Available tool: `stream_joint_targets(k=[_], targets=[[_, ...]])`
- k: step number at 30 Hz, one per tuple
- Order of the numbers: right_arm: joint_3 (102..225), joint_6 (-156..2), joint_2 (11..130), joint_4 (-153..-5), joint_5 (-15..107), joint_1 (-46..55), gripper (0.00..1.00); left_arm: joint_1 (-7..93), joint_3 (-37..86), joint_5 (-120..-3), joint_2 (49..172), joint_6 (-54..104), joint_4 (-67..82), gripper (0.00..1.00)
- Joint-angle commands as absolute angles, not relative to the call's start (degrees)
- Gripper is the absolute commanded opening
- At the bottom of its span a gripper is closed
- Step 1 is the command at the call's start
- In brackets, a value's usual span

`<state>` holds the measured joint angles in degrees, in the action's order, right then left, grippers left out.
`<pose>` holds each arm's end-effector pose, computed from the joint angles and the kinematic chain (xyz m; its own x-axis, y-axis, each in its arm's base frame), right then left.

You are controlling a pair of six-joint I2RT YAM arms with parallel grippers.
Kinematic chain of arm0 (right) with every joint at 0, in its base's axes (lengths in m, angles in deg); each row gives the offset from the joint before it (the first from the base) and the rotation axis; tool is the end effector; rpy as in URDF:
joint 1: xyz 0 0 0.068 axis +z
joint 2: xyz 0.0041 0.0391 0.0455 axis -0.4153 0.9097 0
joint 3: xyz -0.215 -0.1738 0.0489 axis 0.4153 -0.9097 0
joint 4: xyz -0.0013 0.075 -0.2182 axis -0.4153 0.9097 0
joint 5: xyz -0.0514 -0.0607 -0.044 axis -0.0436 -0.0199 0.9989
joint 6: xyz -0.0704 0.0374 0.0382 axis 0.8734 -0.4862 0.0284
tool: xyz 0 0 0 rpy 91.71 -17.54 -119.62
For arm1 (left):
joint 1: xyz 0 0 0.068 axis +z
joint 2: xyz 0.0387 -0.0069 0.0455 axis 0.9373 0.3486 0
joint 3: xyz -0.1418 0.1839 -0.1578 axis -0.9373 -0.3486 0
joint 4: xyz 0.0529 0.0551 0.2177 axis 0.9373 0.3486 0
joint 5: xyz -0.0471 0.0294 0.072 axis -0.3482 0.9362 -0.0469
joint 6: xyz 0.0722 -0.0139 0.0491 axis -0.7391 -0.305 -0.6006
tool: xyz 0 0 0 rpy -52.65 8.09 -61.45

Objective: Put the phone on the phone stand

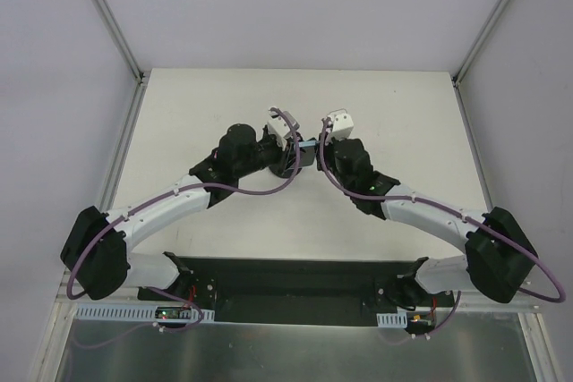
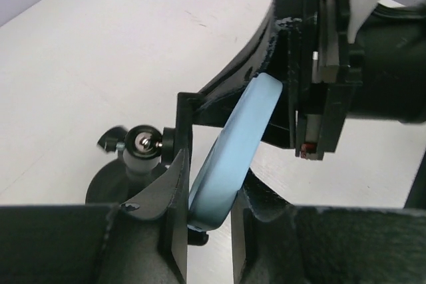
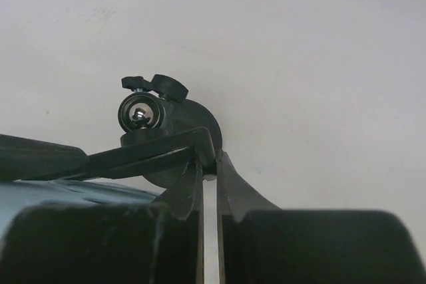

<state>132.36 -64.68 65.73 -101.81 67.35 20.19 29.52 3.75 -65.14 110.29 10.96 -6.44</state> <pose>0.2371 0.2085 0.2956 -0.0583 -0.1902 -0.9800 -0.5249 0.8409 -0.1320 0.2316 -0.2165 0.3267 -0.0637 0.1102 -0.9919 0.7922 0.6100 0.0169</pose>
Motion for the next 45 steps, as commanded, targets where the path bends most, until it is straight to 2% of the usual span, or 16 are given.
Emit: stream_joint_targets(k=[1,5,11,14,15,19,20,21,22,24,27,31,36,40,44,45], targets=[[135.72,-69.63,62.69,-102.30,88.55,33.52,0.00,33.30,0.21,-24.48,114.87,17.90,-11.51,0.00],[138.70,-69.89,64.10,-101.34,95.00,40.76,0.00,34.00,2.66,-29.03,117.59,24.38,-10.13,0.00],[138.54,-71.66,64.28,-101.51,96.41,41.82,0.01,34.36,3.98,-38.25,119.18,29.68,-10.03,0.00],[137.75,-68.86,61.73,-101.24,97.12,41.82,0.00,34.44,3.63,-37.14,118.92,29.68,-8.80,0.00],[137.48,-68.67,61.38,-101.07,96.42,41.82,0.00,34.70,3.46,-37.74,118.66,29.15,-8.62,0.00],[138.62,-62.62,62.34,-99.84,79.59,41.29,0.01,34.88,1.80,-48.10,117.78,26.25,-12.83,0.00],[138.28,-59.38,61.82,-99.75,76.93,41.12,0.06,34.88,1.35,-49.86,117.52,25.73,-13.71,0.00],[137.31,-57.78,61.12,-99.05,73.51,40.16,0.33,34.88,1.17,-51.96,117.17,24.76,-14.41,0.00],[137.13,-57.07,59.11,-97.74,67.04,39.37,0.50,35.06,1.17,-55.12,117.16,24.41,-14.16,0.00],[135.99,-55.92,56.65,-93.79,62.51,36.83,0.73,35.32,1.52,-58.56,117.16,22.31,-13.11,0.00],[132.57,-56.01,50.15,-88.96,56.18,31.57,0.82,35.76,2.58,-63.84,117.07,20.45,-11.44,0.00],[130.19,-56.53,42.14,-82.44,39.07,23.03,0.86,37.08,4.16,-77.08,116.90,19.83,-11.08,0.00],[126.67,-60.65,37.74,-82.77,31.21,12.48,0.89,37.87,6.61,-87.57,116.28,17.11,-10.12,0.00],[125.88,-65.66,40.63,-84.98,25.85,7.55,0.90,39.28,9.69,-95.92,116.37,16.93,-6.26,0.00],[126.67,-69.18,45.81,-85.33,21.45,0.02,0.82,40.24,12.33,-105.67,117.25,15.71,-2.12,0.00],[126.67,-69.89,47.56,-85.94,17.09,-1.58,0.81,40.68,12.77,-108.64,117.42,15.35,-0.90,0.00]])
